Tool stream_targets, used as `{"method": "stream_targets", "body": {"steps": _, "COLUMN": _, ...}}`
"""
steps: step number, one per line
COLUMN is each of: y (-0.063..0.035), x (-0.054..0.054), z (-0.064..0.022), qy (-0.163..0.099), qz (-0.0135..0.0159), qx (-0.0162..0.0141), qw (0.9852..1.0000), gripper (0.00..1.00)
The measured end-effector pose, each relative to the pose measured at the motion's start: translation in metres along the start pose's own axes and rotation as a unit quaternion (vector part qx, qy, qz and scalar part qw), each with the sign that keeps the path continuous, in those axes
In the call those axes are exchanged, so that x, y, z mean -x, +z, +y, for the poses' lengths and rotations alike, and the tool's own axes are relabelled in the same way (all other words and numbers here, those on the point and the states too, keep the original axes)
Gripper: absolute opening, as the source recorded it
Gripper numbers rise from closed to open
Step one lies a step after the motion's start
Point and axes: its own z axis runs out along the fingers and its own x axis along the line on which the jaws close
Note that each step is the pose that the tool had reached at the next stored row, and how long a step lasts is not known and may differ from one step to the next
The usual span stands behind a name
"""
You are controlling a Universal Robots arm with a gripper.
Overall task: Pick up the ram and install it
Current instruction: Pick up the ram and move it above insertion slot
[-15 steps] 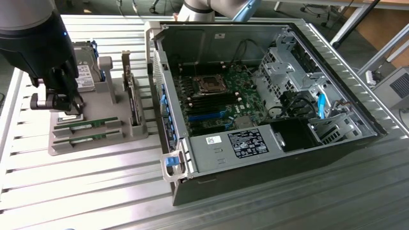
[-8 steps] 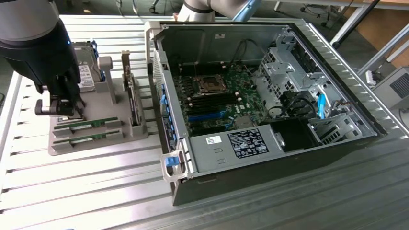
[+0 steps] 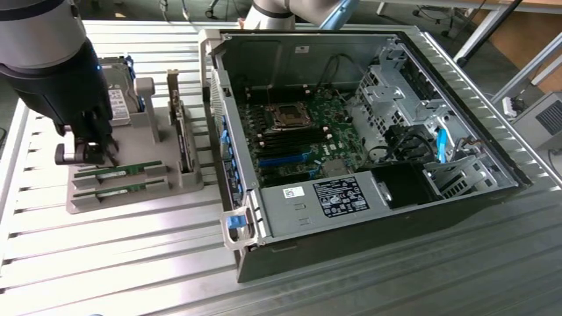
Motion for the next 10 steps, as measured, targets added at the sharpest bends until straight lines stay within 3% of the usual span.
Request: {"method": "stream_targets", "body": {"steps": 10, "y": 0.0155, "x": 0.0, "z": 0.0004, "qy": -0.003, "qz": -0.0001, "qx": 0.0, "qw": 1.0, "gripper": 0.29}}
